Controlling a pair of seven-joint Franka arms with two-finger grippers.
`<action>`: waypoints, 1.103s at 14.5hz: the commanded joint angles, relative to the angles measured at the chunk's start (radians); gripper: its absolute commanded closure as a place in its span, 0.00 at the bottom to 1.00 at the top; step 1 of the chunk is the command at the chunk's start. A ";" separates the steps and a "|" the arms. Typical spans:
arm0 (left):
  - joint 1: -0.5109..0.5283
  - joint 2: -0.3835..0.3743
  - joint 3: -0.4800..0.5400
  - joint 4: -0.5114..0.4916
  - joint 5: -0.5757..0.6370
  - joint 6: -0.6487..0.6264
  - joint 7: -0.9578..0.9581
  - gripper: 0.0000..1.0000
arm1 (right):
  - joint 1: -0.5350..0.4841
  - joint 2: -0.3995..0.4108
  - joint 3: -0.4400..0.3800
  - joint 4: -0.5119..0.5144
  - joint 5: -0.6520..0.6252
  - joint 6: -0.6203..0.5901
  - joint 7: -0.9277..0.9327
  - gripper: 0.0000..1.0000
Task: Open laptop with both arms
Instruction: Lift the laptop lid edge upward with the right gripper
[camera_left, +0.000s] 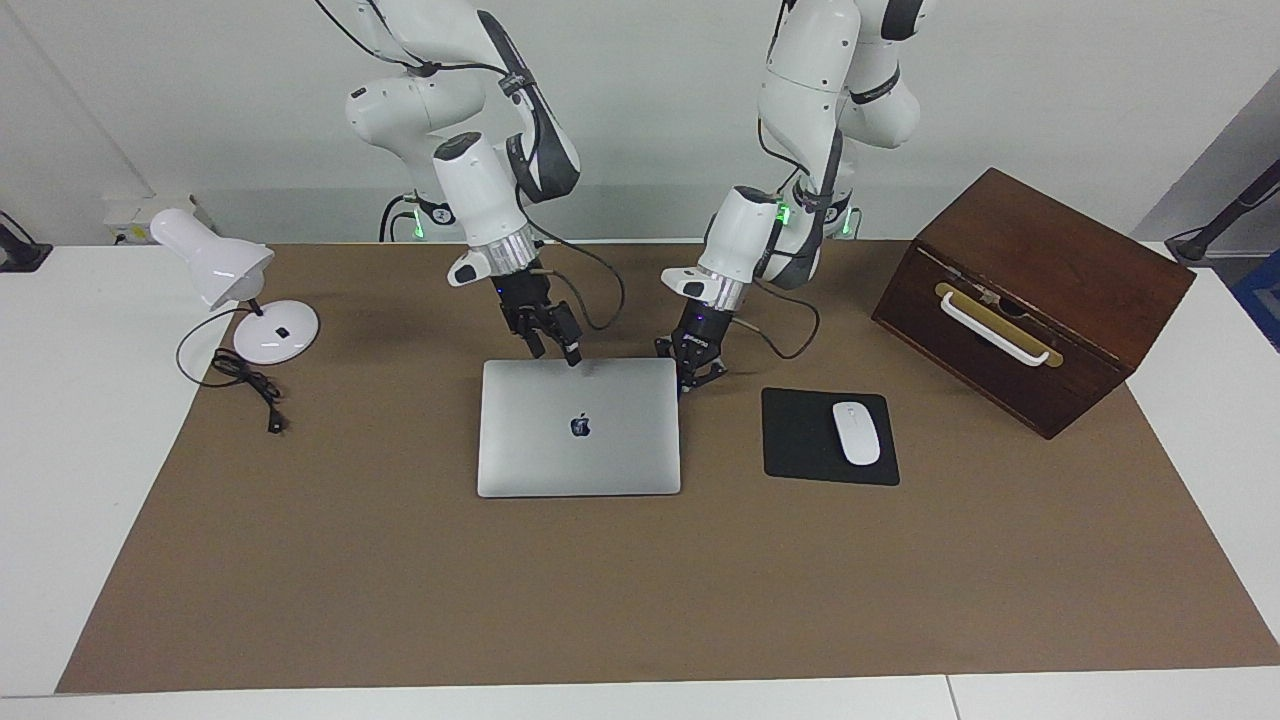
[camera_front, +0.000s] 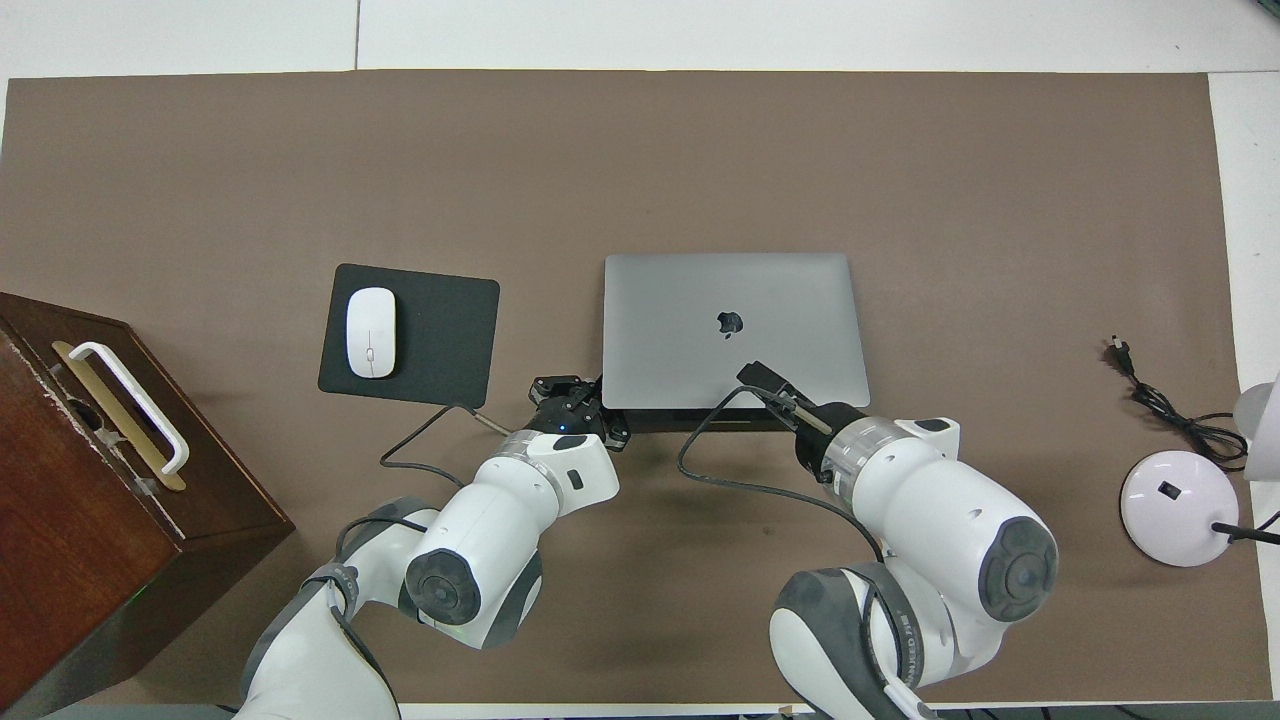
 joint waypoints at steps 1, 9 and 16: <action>-0.017 0.032 0.011 0.015 0.014 0.018 0.006 1.00 | -0.016 0.024 0.007 0.029 0.027 0.012 -0.027 0.00; -0.023 0.041 0.011 0.015 0.014 0.019 0.007 1.00 | -0.022 0.040 0.007 0.067 0.026 0.000 -0.019 0.00; -0.031 0.043 0.011 0.015 0.014 0.019 0.009 1.00 | -0.054 0.079 0.006 0.150 0.026 -0.054 -0.027 0.00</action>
